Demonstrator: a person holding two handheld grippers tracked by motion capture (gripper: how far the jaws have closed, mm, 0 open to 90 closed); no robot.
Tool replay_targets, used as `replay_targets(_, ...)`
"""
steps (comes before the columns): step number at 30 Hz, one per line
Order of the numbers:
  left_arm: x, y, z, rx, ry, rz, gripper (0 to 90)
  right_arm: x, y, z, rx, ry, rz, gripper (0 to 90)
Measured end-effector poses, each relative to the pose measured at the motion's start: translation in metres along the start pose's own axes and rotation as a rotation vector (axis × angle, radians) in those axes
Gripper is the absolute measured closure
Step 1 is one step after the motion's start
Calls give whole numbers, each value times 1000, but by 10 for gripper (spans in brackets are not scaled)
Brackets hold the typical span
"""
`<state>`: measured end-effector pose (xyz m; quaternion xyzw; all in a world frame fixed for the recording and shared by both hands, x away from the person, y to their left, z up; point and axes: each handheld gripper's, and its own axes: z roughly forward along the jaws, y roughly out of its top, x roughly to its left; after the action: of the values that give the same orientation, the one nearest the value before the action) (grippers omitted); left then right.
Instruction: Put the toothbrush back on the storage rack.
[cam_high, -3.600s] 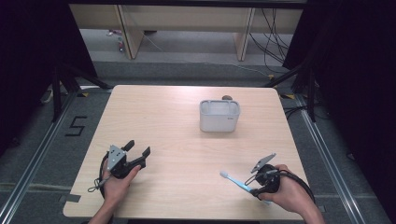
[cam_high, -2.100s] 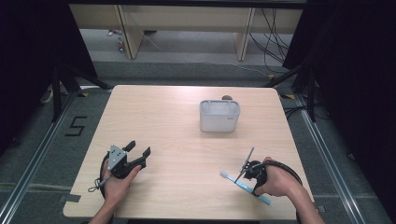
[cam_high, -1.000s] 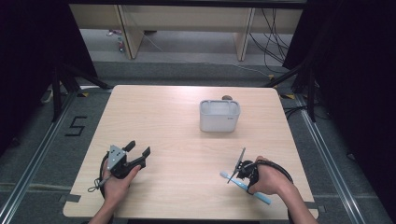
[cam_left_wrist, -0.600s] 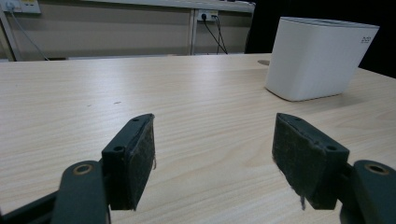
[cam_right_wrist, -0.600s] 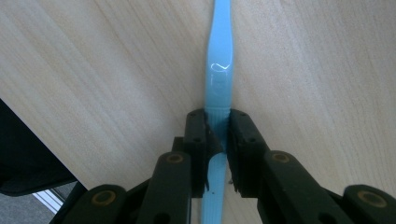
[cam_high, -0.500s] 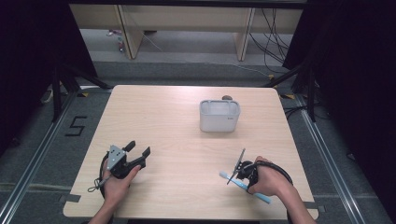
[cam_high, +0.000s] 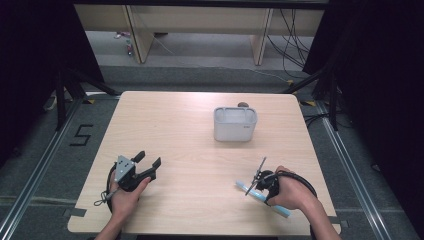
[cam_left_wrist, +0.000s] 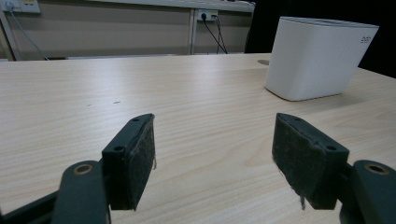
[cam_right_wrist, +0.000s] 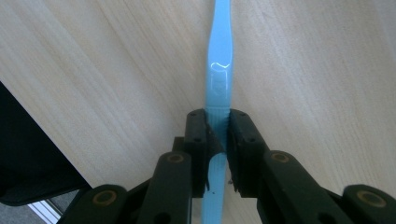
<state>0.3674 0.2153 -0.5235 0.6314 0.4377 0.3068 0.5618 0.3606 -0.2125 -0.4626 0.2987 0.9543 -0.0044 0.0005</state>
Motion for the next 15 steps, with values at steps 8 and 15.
replay_targets(8, 0, 0, 0, 1, 1, 2, 293, -3, -4, -8, -51, 13, -23, 791)
replay_targets(15, -1, 0, 0, 1, 2, 3, 294, -2, -7, -13, -97, 11, -19, 791)
